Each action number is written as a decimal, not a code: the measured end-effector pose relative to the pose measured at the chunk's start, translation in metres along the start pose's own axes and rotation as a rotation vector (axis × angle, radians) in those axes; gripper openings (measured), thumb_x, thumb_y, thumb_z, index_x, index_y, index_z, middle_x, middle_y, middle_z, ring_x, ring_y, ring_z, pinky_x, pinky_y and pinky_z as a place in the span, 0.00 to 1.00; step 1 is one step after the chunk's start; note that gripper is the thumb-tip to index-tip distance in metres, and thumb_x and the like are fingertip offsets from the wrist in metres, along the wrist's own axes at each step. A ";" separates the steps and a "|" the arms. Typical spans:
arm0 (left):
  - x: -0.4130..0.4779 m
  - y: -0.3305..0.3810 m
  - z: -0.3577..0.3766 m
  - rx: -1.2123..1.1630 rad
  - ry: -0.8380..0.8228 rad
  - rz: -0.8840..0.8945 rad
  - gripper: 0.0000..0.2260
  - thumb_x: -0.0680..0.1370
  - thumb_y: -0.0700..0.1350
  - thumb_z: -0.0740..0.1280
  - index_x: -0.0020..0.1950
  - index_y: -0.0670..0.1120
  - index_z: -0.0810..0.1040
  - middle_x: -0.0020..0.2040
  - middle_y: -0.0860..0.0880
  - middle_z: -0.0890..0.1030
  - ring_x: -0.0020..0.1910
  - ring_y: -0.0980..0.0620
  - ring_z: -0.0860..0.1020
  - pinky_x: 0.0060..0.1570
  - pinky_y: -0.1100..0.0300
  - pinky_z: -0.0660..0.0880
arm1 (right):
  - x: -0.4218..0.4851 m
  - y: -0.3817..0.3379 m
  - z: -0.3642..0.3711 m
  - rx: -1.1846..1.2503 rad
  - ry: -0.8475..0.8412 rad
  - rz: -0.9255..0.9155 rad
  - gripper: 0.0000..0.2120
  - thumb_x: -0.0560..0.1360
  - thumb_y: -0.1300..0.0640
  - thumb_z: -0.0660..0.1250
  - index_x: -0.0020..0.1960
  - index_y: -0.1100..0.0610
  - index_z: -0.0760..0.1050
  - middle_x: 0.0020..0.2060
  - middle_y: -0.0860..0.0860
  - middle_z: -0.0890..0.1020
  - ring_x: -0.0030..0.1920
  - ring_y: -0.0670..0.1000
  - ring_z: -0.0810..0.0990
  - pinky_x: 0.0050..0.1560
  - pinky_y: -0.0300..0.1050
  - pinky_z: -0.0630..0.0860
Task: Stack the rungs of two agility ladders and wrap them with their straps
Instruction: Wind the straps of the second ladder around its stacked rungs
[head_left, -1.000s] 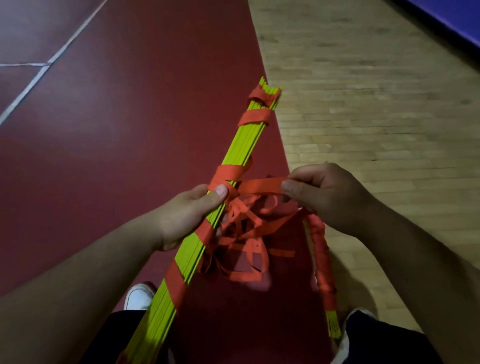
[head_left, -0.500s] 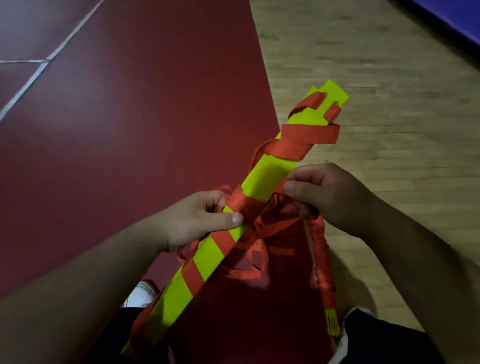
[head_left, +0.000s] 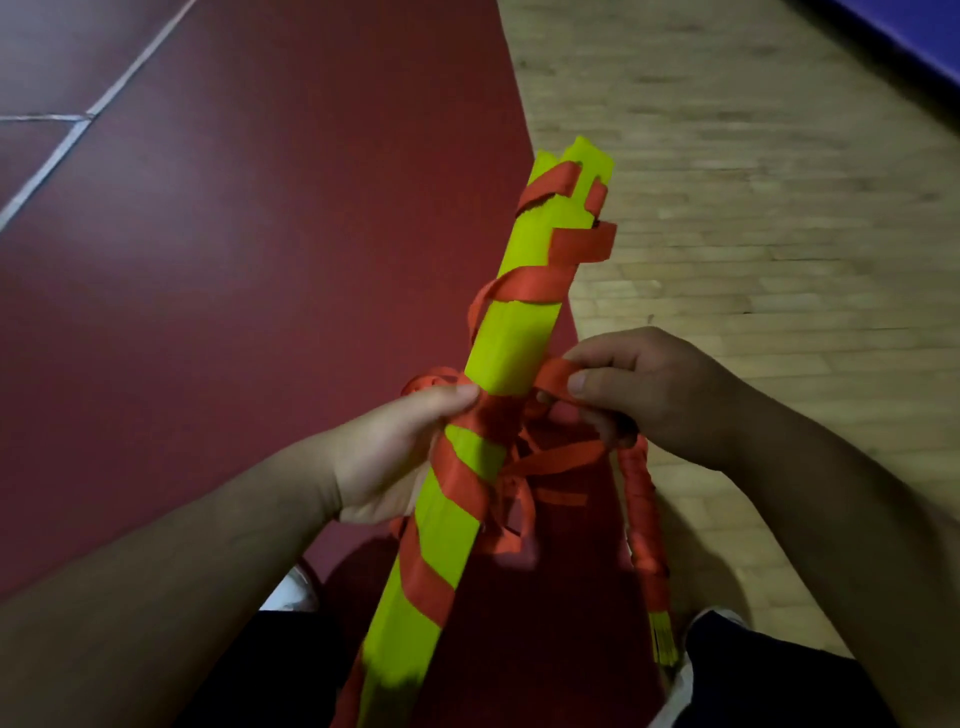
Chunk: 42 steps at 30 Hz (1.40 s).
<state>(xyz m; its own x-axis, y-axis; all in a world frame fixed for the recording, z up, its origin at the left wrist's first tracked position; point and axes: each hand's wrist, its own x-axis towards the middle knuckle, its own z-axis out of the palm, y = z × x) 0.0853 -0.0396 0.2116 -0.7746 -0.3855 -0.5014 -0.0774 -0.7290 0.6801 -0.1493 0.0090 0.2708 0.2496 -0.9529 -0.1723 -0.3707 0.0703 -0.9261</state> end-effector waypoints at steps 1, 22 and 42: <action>0.001 0.000 0.001 -0.013 -0.011 -0.006 0.24 0.72 0.56 0.68 0.62 0.43 0.82 0.60 0.39 0.82 0.56 0.42 0.81 0.59 0.46 0.77 | 0.001 0.000 0.000 -0.011 0.006 0.013 0.13 0.72 0.55 0.61 0.45 0.59 0.83 0.24 0.50 0.75 0.27 0.48 0.71 0.30 0.39 0.69; -0.003 0.010 -0.016 0.417 0.268 0.190 0.21 0.77 0.55 0.61 0.62 0.43 0.78 0.55 0.43 0.85 0.54 0.45 0.83 0.57 0.50 0.79 | 0.008 0.015 -0.003 -0.619 0.154 0.109 0.06 0.74 0.56 0.70 0.45 0.46 0.84 0.30 0.38 0.78 0.37 0.34 0.76 0.34 0.29 0.67; -0.001 0.013 -0.010 0.371 0.165 0.375 0.08 0.75 0.45 0.71 0.54 0.48 0.82 0.49 0.47 0.86 0.48 0.50 0.84 0.48 0.58 0.79 | 0.009 0.010 0.013 -0.532 0.143 0.083 0.05 0.75 0.51 0.72 0.50 0.47 0.84 0.42 0.44 0.83 0.43 0.42 0.79 0.43 0.37 0.73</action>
<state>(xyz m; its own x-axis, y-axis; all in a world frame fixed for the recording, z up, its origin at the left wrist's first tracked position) 0.0917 -0.0544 0.2157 -0.6857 -0.6852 -0.2456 -0.0547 -0.2880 0.9561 -0.1389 0.0047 0.2554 0.0907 -0.9836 -0.1557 -0.7939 0.0230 -0.6076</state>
